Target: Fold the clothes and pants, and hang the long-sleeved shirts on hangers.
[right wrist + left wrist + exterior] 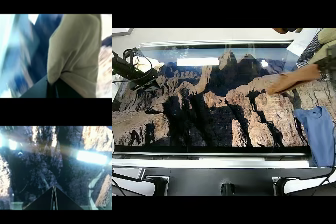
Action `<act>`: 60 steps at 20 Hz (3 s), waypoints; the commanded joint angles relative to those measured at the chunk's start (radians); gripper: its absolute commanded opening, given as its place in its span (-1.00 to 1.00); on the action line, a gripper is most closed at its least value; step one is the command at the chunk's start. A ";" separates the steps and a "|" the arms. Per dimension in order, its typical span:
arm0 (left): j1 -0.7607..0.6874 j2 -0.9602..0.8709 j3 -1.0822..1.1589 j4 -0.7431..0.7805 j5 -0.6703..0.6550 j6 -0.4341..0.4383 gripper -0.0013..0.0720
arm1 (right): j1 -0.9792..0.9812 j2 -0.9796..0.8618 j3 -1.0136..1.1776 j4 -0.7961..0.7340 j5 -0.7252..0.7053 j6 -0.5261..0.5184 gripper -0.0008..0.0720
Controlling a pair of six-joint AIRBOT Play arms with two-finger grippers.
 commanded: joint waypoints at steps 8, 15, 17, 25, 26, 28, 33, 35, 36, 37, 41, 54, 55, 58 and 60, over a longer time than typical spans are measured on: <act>0.001 0.000 0.000 0.000 -0.017 -0.001 -0.92 | -0.158 0.047 0.009 -0.233 -0.100 0.258 -0.91; 0.001 0.000 0.000 -0.001 -0.035 -0.004 -0.92 | -0.158 0.100 0.009 -0.453 -0.327 0.274 -0.91; 0.001 0.000 0.000 -0.001 -0.047 -0.004 -0.92 | -0.158 0.100 0.009 -0.495 -0.415 0.269 -0.91; 0.001 0.000 0.000 -0.001 -0.057 -0.003 -0.92 | -0.158 0.101 -0.007 -0.687 -0.598 0.107 -0.90; 0.001 0.000 0.000 -0.001 -0.057 -0.003 -0.92 | -0.158 0.104 -0.028 -0.711 -0.598 0.081 -0.90; 0.001 0.000 0.000 -0.001 -0.058 -0.003 -0.92 | -0.158 0.122 -0.116 -0.779 -0.597 0.040 -0.91; 0.001 0.000 0.000 -0.001 -0.073 -0.003 -0.92 | -0.158 0.240 -0.482 -0.912 -0.529 0.018 -0.90; 0.001 0.000 0.000 0.000 -0.080 -0.003 -0.92 | -0.159 0.296 -0.621 -0.928 -0.488 0.026 -0.90; 0.001 0.000 0.000 0.000 -0.080 -0.003 -0.92 | -0.159 0.315 -0.676 -0.945 -0.474 0.036 -0.90; 0.001 0.000 0.000 0.000 -0.081 -0.003 -0.92 | -0.159 0.333 -0.725 -0.963 -0.457 0.038 -0.90; 0.001 0.000 0.000 0.000 -0.081 0.000 -0.92 | -0.159 0.352 -0.829 -1.004 -0.393 0.044 -0.90; 0.001 0.000 0.000 0.000 -0.082 0.000 -0.90 | -0.159 0.352 -0.917 -1.162 -0.399 0.047 -0.37; 0.001 0.000 0.000 0.000 -0.082 0.000 -0.80 | -0.159 0.352 -0.916 -1.196 -0.404 0.043 -0.11; 0.001 0.000 0.000 0.000 -0.081 0.000 -0.80 | -0.156 0.369 -0.890 -1.193 -0.381 0.020 0.16; 0.001 0.000 0.000 0.000 -0.080 0.034 -0.80 | -0.156 0.394 -0.814 -1.030 -0.282 -0.029 0.10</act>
